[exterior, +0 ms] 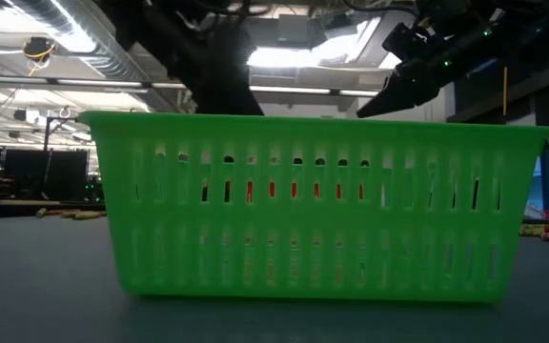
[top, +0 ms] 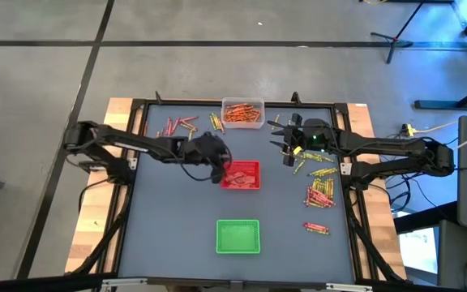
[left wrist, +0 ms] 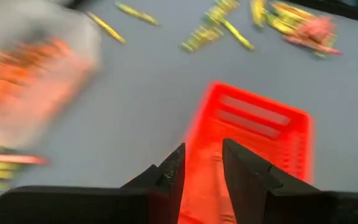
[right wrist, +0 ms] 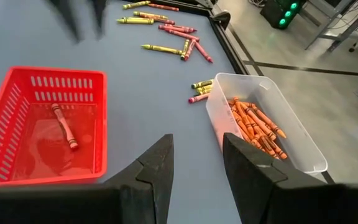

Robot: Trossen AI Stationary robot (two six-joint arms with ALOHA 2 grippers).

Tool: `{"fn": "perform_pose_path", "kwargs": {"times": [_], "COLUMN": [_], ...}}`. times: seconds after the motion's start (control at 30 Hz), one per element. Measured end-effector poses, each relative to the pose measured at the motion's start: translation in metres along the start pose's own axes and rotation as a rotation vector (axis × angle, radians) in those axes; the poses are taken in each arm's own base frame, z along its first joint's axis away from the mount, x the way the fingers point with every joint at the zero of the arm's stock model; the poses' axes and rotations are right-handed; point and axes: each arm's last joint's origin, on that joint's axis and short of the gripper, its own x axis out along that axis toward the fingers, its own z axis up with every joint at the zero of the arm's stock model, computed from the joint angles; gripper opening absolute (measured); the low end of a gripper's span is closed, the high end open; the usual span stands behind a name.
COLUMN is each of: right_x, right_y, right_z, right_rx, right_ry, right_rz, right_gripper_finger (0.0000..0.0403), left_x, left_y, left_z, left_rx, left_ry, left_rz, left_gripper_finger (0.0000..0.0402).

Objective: Sort crayons
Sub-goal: Put the red crayon into the red bin

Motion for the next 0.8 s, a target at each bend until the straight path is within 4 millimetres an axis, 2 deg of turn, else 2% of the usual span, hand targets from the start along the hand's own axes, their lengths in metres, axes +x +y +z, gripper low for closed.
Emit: {"fn": "perform_pose_path", "kwargs": {"times": [0.2, 0.33, 0.53, 0.8], "right_x": [0.0, 0.0, 0.0, 0.0], "right_y": [0.0, 0.0, 0.0, -0.001], "right_z": [0.0, 0.0, 0.001, 0.002], "right_rx": [0.0, 0.0, 0.0, 0.001], "right_ry": [0.0, 0.0, -0.005, -0.021], "right_rz": [0.0, 0.0, -0.001, -0.007], "right_gripper_finger": [0.0137, 0.0137, 0.0137, 0.0137], "left_x": [-0.028, -0.029, -0.017, -0.022], "left_y": [0.018, 0.043, 0.104, 0.169], "left_z": [0.012, 0.009, 0.002, 0.0], "left_rx": [0.185, 0.198, -0.019, -0.191], "left_ry": [-0.056, 0.027, 0.183, 0.2], "left_rz": [0.32, 0.488, 0.428, 0.329], "left_gripper_finger": [0.009, 0.009, 0.009, 0.0097]}}
